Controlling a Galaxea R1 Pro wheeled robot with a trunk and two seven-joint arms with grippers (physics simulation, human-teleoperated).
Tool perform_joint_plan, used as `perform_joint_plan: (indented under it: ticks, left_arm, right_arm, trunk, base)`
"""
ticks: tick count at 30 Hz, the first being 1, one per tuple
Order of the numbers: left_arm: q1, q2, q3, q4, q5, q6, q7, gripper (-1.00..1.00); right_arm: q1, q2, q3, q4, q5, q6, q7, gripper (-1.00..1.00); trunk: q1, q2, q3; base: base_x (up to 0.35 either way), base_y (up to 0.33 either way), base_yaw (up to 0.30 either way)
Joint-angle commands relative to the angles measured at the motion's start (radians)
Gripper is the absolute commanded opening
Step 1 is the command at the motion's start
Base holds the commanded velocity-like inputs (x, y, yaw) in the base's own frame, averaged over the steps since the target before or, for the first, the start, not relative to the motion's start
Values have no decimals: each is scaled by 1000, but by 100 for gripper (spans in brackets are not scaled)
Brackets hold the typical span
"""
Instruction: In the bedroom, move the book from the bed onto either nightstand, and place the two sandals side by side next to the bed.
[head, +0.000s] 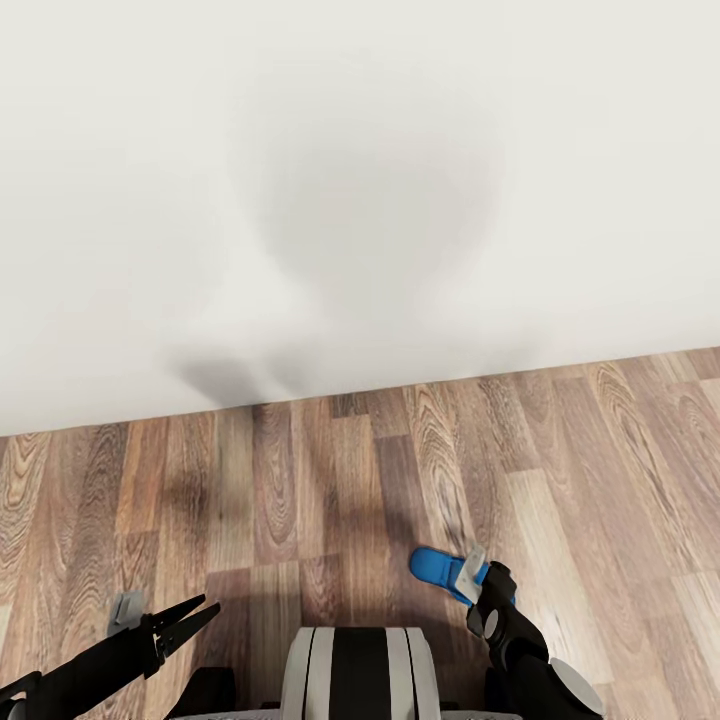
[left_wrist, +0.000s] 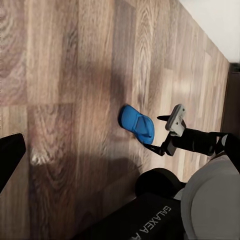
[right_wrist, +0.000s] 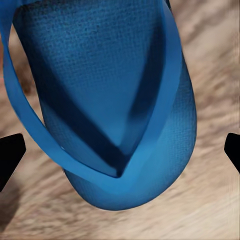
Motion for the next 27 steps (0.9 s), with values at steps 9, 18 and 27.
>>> perform_joint_plan:
  ticks: [9, 18, 27]
  left_arm:
    - [0, 0, 1, 0, 4, 10, -3, 100]
    - [0, 0, 2, 0, 4, 10, -3, 100]
    - [0, 0, 3, 0, 4, 11, -3, 100]
  right_arm:
    - [0, -1, 3, -3, 11, 6, 9, 100]
    - [0, -1, 3, -3, 10, 6, 9, 100]
    - [0, -1, 3, -3, 11, 6, 9, 100]
  trunk:
    - [1, -1, -8]
    - [1, -1, -8]
    - [2, -1, -20]
  base:
    - [0, 0, 0]
    - [0, 0, 0]
    - [0, 0, 0]
